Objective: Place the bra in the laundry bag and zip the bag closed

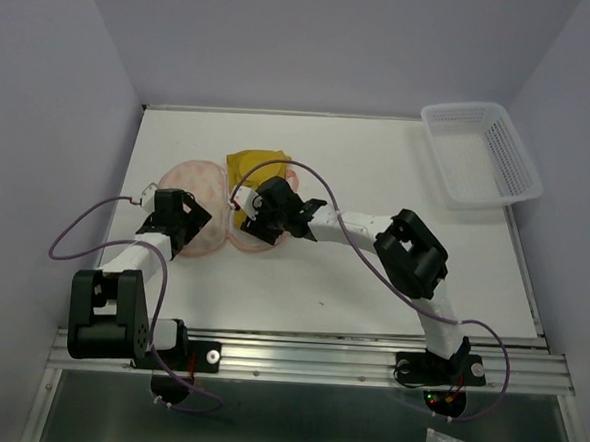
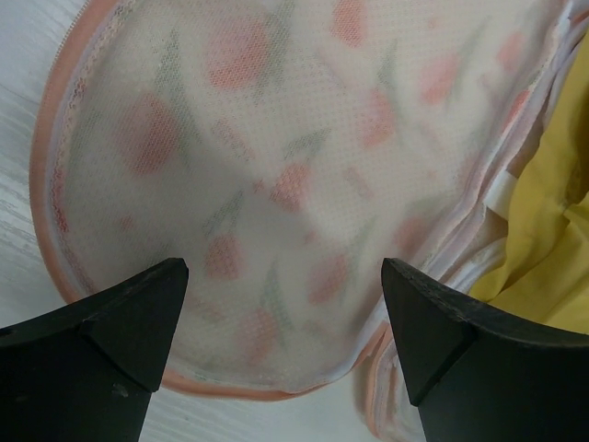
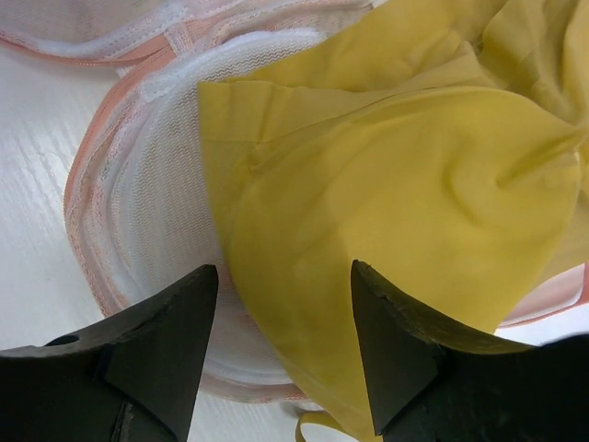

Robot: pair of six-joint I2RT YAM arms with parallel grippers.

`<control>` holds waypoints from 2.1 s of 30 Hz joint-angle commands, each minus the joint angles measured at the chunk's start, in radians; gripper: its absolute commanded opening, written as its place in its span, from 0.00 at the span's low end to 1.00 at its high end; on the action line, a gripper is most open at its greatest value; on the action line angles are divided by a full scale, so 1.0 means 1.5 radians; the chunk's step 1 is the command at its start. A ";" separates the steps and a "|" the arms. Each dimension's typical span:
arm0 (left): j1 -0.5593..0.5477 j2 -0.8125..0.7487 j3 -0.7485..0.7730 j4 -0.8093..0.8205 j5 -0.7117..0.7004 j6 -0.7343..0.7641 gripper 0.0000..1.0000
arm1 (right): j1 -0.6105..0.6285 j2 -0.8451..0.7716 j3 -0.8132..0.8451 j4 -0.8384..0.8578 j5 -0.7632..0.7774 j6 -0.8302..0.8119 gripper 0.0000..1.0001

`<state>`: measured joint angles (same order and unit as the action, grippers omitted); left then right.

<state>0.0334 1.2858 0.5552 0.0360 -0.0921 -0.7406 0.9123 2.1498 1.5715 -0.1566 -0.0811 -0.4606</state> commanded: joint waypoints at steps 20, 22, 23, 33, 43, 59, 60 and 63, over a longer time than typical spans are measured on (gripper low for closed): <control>0.006 0.053 -0.021 0.063 0.014 -0.007 0.99 | 0.026 -0.074 -0.011 -0.008 -0.014 0.001 0.15; 0.006 0.054 -0.023 0.063 0.016 -0.007 0.99 | 0.026 -0.081 -0.012 -0.010 -0.023 0.013 0.14; 0.006 0.053 -0.024 0.063 0.016 -0.009 0.99 | 0.026 -0.085 -0.014 -0.012 -0.027 0.016 0.14; 0.006 0.041 -0.029 0.066 0.026 -0.012 0.99 | 0.032 -0.054 0.012 -0.068 -0.027 0.018 0.14; 0.006 0.048 -0.030 0.067 0.033 -0.013 0.99 | 0.045 -0.036 0.024 -0.106 -0.058 0.008 0.15; 0.006 0.042 -0.036 0.071 0.038 -0.009 0.99 | 0.045 -0.028 0.059 -0.103 -0.051 0.057 0.15; 0.006 0.042 -0.037 0.071 0.038 -0.008 0.99 | 0.051 -0.034 0.050 -0.102 -0.058 0.058 0.15; 0.006 0.043 -0.036 0.071 0.039 -0.006 0.99 | 0.051 -0.041 0.040 -0.102 -0.075 0.063 0.15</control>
<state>0.0410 1.3472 0.5316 0.1757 -0.0532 -0.7494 0.9710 2.1345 1.6318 -0.3145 -0.1593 -0.3885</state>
